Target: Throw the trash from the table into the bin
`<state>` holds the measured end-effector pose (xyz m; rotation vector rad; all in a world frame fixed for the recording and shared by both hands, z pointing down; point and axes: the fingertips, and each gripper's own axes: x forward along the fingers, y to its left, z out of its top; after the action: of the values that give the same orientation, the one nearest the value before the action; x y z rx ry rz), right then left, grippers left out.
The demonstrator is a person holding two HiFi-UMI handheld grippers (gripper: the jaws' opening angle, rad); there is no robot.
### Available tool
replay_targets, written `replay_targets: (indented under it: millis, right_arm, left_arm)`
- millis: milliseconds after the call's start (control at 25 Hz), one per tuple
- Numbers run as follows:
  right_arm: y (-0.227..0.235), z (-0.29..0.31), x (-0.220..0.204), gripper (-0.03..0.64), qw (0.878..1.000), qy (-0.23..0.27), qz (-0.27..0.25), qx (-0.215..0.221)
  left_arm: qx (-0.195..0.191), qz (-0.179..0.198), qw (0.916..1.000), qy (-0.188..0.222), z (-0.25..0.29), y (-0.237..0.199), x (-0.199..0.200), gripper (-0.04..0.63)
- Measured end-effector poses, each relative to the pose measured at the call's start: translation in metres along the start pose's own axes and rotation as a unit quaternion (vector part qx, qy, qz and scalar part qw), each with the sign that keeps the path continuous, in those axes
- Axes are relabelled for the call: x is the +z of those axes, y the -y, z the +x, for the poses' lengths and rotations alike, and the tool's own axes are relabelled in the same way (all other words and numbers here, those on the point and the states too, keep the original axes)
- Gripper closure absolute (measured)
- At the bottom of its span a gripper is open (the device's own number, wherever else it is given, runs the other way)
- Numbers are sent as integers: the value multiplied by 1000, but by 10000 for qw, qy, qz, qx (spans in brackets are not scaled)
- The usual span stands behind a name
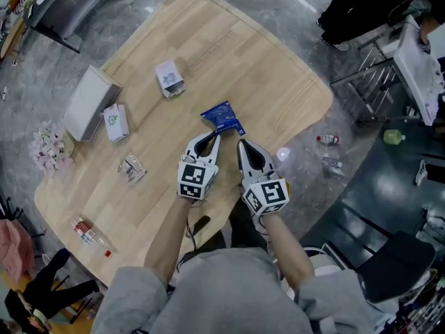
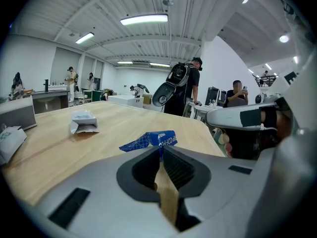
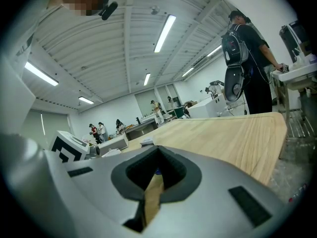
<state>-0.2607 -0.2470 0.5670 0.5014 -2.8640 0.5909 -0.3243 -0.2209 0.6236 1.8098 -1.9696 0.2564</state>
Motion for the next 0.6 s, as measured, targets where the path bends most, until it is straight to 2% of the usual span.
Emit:
replay_targets:
  millis: [280,600]
  right_arm:
    - [1,-3,-3,612,10000,-7,-3,-38]
    - [-6,-6,8,612,9999,71,-65,36]
  left_arm:
    - [49,68,10000,1,-1,-2,-1,588]
    - [114,135,9996,232,-11,1,17,589]
